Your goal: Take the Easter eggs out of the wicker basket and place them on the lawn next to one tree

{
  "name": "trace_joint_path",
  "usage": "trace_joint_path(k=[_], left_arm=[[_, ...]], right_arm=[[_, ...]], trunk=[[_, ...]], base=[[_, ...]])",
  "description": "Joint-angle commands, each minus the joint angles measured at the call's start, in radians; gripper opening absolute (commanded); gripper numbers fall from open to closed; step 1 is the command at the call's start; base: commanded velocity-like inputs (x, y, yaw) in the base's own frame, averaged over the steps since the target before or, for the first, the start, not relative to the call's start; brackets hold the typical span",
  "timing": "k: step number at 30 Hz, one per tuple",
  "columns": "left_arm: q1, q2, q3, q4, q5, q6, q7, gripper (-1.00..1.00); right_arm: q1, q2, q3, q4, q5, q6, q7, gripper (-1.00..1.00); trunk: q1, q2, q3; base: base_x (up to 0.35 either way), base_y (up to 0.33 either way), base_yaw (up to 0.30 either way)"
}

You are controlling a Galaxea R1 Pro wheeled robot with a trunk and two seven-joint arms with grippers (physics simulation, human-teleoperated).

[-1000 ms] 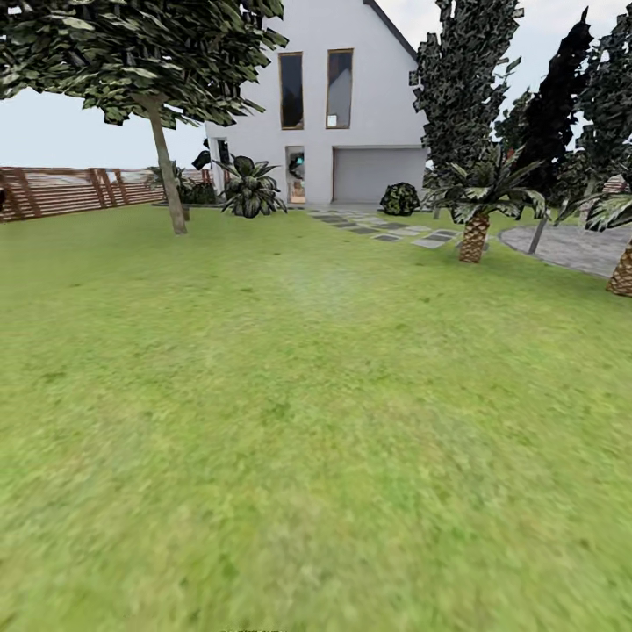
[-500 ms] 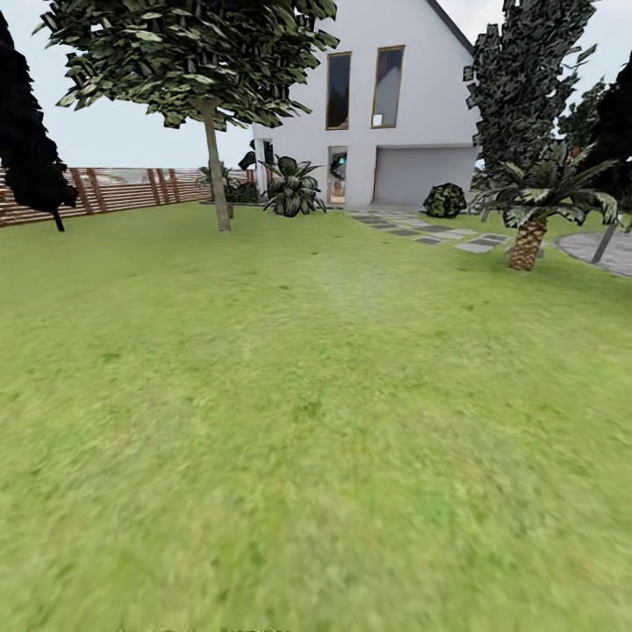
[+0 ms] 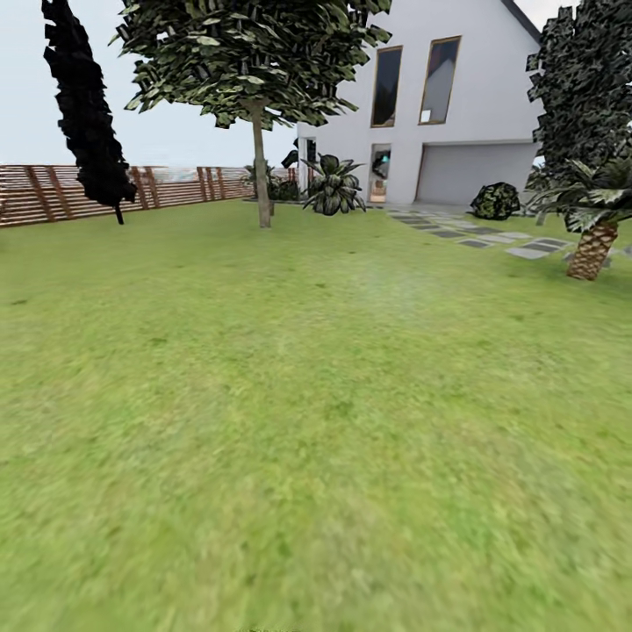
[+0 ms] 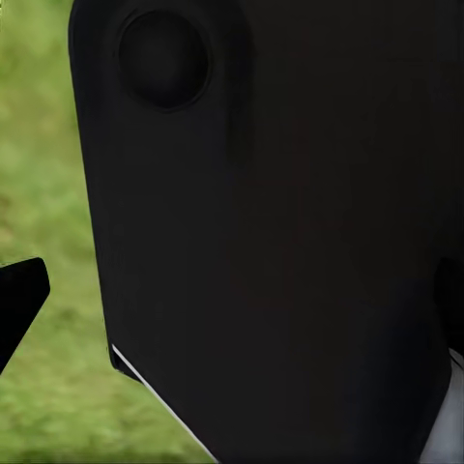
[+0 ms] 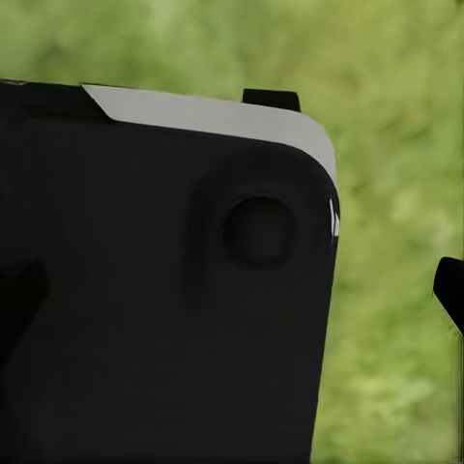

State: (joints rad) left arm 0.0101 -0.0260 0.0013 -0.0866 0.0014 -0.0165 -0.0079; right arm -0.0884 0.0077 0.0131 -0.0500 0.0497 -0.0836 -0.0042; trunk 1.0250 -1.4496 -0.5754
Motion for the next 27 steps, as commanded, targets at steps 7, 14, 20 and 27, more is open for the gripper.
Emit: trace_joint_path(k=[7, 14, 20, 27], left_arm=[[0.001, 0.001, 0.000, -0.001, 0.000, -0.002, 0.000, 1.00], [0.001, 0.001, 0.000, -0.001, 0.001, -0.001, 0.000, 1.00], [0.001, 0.003, 0.001, 0.002, 0.002, -0.001, 0.000, 1.00], [0.001, 0.007, 0.053, 0.001, 0.003, -0.004, 0.001, 1.00]], right_arm=[[0.000, 0.000, 0.001, 0.000, 0.006, -0.007, 0.000, 1.00], [0.000, -0.003, 0.001, -0.001, 0.005, -0.009, 0.001, 1.00], [-0.001, -0.005, 0.001, -0.002, 0.004, -0.010, 0.003, 1.00], [-0.001, -0.006, 0.001, -0.002, 0.005, -0.010, 0.001, 1.00]], trunk=[[0.000, 0.000, -0.004], [0.000, 0.000, -0.007], [0.000, 0.000, -0.007], [0.000, 0.000, -0.007]], base=[[0.000, 0.000, 0.282], [0.003, 0.000, 0.175], [0.248, 0.000, 0.010], [0.334, 0.000, 0.000]])
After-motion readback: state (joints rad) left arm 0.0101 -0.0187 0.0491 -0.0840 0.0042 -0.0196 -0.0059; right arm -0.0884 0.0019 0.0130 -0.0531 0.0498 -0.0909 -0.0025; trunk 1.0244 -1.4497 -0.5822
